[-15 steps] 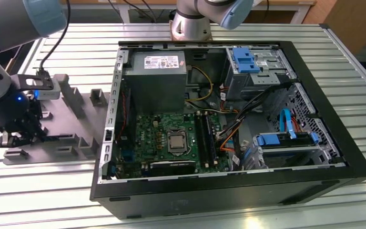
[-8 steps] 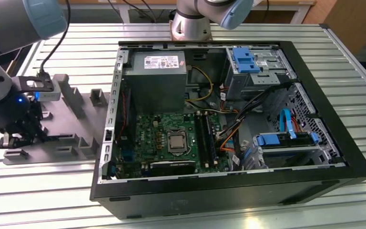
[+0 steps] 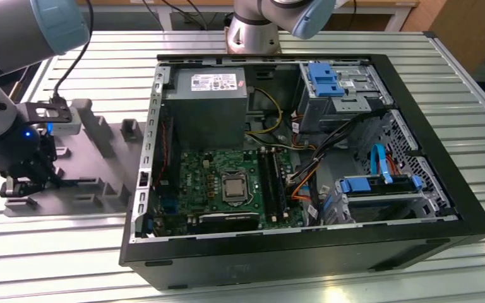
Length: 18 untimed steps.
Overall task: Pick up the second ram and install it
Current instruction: 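Pick up the second ram and move it above second insertion slot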
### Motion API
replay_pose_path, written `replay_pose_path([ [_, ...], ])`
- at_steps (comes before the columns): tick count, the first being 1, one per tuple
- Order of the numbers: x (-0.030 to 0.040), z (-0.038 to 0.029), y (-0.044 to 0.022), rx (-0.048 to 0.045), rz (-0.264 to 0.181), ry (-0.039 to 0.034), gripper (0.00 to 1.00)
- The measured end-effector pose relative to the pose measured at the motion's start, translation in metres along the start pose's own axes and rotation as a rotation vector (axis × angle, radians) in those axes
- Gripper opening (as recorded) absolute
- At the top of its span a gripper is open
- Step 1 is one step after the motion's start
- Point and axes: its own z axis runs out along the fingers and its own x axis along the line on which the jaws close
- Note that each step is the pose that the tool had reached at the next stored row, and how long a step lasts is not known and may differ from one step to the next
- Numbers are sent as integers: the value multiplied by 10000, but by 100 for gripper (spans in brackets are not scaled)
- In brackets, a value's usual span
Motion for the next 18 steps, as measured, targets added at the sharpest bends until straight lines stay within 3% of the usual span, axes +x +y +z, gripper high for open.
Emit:
replay_pose_path([
  [1,0,1,0,0,0,-3,14],
  [7,3,5,0,-4,-112,-2,14],
  [13,3,9,0,-37,-1062,23,14],
  [18,3,9,-1,-43,-1256,28,14],
])
